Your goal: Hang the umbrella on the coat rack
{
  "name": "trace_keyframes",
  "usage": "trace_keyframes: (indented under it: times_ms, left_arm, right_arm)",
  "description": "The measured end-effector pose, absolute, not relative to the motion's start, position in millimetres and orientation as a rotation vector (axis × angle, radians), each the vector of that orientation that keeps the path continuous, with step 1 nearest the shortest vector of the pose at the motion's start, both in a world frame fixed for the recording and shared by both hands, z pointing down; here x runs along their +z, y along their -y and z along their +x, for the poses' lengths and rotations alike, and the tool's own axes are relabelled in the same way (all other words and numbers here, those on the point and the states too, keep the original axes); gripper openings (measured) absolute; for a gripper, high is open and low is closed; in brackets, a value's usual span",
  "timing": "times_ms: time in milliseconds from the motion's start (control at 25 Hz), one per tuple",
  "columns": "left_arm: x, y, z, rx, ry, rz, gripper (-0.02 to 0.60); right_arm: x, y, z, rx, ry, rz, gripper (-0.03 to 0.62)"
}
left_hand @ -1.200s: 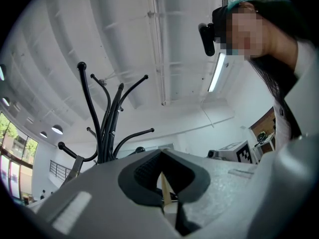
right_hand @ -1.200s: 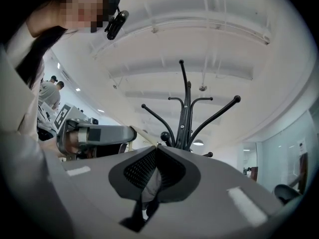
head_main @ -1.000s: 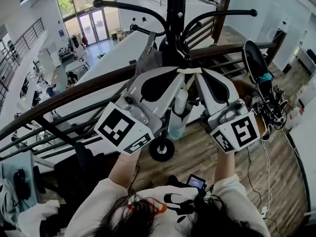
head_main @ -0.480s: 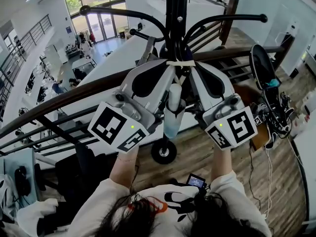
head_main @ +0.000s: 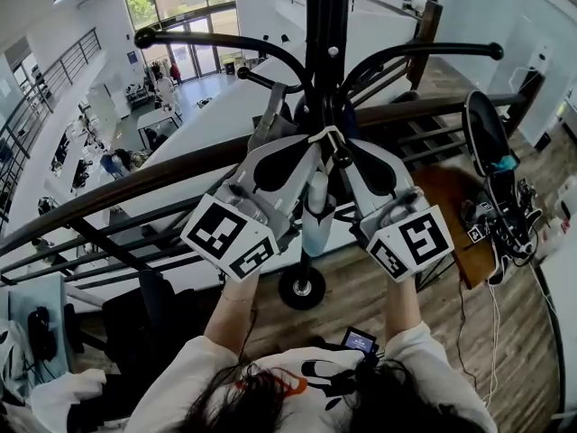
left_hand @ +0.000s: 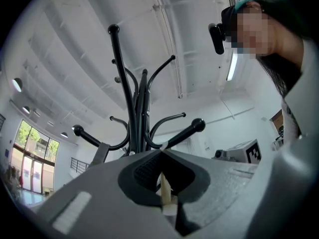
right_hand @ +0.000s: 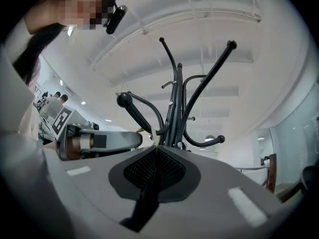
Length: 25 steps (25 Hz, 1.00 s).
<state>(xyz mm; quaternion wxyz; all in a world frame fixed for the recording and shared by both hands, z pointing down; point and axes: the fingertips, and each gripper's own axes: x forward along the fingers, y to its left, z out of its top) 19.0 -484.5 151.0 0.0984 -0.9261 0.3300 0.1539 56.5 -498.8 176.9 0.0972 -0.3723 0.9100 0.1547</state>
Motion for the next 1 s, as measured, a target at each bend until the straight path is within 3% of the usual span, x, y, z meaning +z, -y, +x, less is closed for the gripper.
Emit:
trace_keyframes:
  times_ms: [520,720,1000]
  left_arm:
    - [160,487,29,0.443,-0.943,-2.726,0.006]
    - [164,477,26,0.378,-0.948,-2.703,0.043]
    - [184,454,7,0.455,-0.94,-2.786,0.045]
  right_arm:
    - [186,492,49,0.358,-2.68,-0.984,0.026]
    - [187,479,47,0.424,-2.71,-1.019,0.04]
    - [197,453,51,0.352,-2.681,-1.028,0.055]
